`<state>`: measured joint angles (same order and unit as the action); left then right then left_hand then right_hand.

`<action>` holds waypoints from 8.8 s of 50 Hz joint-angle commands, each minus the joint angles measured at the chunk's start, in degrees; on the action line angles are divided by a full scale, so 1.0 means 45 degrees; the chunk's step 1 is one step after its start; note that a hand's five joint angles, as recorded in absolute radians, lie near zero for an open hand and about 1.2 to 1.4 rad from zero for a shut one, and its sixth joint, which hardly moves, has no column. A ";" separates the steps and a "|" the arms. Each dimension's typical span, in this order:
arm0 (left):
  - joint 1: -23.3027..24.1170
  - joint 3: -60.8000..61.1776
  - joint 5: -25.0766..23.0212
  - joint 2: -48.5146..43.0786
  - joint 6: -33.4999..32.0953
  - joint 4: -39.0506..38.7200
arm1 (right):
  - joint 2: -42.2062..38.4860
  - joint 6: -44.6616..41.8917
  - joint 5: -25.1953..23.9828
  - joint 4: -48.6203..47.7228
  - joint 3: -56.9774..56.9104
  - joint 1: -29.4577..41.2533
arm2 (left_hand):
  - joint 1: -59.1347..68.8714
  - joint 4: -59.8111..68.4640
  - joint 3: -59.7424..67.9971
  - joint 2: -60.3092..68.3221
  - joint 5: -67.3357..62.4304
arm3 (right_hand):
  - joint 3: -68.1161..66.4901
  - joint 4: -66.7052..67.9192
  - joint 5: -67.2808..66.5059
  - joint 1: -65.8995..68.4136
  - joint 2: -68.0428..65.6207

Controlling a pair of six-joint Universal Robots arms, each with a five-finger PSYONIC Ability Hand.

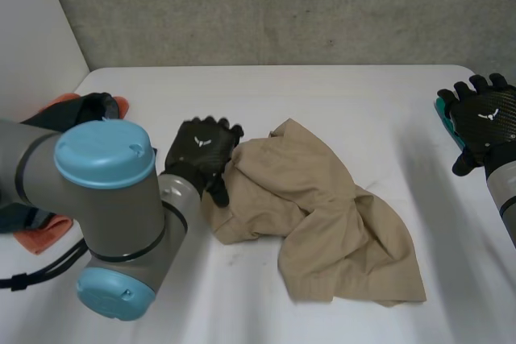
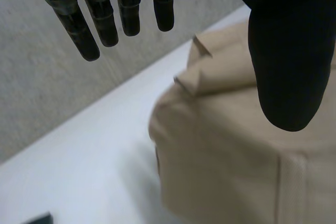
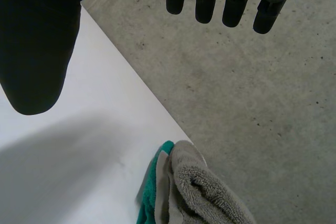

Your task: Fold the laundry.

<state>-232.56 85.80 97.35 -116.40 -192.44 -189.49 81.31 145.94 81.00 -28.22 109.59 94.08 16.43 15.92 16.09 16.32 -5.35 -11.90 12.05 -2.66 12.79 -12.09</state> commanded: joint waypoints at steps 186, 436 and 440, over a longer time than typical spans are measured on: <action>-0.2423 0.2439 -0.2591 0.1572 -0.6181 -0.1252 | -0.1780 -0.1728 0.0984 0.8262 -0.3592 0.3508 | 1.4126 1.4241 1.4202 1.4150 -1.4367 | -1.5133 1.5100 -1.4965 1.4937 -1.5092; -0.0742 -0.6644 -0.8782 0.0632 0.1749 0.2890 | -1.0648 0.5207 -0.7453 -0.1953 -1.1717 -0.5787 | -0.0971 -0.0856 -0.0895 -0.0947 0.0729 | -1.5133 1.5100 -1.4965 1.4937 -1.5092; -0.0742 -0.6605 -0.8782 0.0632 0.1749 0.2890 | -1.0395 0.5205 -0.7375 -0.1777 -1.1677 -0.6043 | -0.0971 -0.0856 -0.0895 -0.0947 0.0729 | -1.5133 1.5100 -1.4965 1.4937 -1.5092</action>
<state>-235.90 55.90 57.83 -113.50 -184.59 -176.50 33.33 170.31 47.76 -37.00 56.54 68.86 10.91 11.63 12.14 11.88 -2.79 -67.39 68.82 -57.66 58.97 -66.44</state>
